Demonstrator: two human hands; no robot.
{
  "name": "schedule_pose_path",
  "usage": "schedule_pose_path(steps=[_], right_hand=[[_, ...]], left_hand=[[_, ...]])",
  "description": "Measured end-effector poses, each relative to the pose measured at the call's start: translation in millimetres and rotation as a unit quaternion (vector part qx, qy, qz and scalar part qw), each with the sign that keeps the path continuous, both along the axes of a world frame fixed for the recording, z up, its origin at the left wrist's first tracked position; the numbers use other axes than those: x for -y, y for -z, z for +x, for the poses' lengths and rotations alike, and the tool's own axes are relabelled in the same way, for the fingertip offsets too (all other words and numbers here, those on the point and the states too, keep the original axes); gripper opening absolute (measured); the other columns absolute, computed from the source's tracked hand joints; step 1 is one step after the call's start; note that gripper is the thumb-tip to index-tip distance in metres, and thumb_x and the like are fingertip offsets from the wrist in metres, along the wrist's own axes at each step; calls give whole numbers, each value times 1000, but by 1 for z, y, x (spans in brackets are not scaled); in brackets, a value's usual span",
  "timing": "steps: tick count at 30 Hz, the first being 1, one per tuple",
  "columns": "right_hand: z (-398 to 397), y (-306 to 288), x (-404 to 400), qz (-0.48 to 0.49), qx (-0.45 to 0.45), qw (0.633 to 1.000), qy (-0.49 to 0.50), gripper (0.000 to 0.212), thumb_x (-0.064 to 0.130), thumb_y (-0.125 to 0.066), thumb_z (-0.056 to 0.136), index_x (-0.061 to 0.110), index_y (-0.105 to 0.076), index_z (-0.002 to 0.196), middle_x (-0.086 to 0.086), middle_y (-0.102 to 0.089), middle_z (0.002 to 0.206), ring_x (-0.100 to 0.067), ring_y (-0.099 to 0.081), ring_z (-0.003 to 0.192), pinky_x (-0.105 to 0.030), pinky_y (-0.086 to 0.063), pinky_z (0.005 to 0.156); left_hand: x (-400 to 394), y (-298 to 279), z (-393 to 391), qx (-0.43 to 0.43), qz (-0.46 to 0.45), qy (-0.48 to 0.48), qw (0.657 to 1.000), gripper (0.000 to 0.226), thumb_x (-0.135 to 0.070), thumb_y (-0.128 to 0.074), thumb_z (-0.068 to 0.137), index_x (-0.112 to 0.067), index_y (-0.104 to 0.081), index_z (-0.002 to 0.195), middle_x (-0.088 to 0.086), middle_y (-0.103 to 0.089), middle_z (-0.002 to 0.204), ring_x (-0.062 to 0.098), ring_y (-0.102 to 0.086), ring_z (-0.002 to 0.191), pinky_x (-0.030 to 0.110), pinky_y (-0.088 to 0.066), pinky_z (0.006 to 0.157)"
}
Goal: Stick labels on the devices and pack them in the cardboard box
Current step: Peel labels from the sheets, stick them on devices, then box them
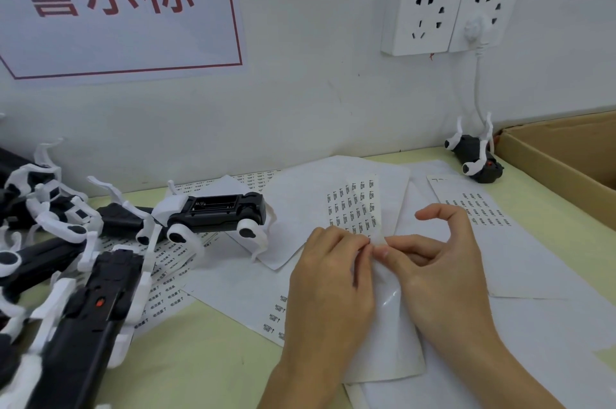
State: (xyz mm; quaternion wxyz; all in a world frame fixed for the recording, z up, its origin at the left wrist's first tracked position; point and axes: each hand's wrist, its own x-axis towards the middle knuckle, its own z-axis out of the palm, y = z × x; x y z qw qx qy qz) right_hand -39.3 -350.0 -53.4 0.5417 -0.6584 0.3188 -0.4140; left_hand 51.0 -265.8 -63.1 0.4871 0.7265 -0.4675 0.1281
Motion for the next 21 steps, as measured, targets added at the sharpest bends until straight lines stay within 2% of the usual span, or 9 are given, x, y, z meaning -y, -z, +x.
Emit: schedule_pose_path(steps=[3,6,12,16,21], right_hand=[[0,-2,-1,-16,-2,1000,-1,63,-3,-81,75,47,-44,86,7,-76,73,-7,-73,66,-7,-49,60],[0,-4,-2,-17,0,1000,-8,65,-4,-81,75,48,-44,84,5,-76,73,-11,-73,66,-10,-50,60],[0,-6,-3,35,31,999,-15,53,-3,-81,76,31,-47,98,5,-77,76,-11,-74,67,-9,-50,59],[0,-9,-4,79,51,995,-19,49,0,-81,76,25,-49,104,2,-77,77,-10,-74,69,-7,-48,59],[0,-10,-6,50,38,998,-29,46,-2,-78,79,21,-47,102,2,-76,71,-5,-73,67,-4,-46,59]], left_hand=[[1,1,-1,17,4,-5,1000,12,-11,-61,89,-9,-70,81,-2,-63,81,19,-58,79,31,-45,69],[1,1,0,0,0,-6,1000,12,-13,-61,89,-10,-71,83,-3,-63,81,17,-58,80,28,-45,70],[1,1,0,-92,-35,9,995,8,-18,-62,87,-15,-69,85,-11,-64,82,10,-60,79,30,-50,73],[0,0,0,-80,-31,18,996,9,-19,-62,87,-16,-71,83,-11,-64,82,8,-60,80,30,-50,73],[1,1,2,-68,-26,20,997,16,-15,-59,88,-13,-72,81,-8,-65,81,9,-60,81,29,-49,73]])
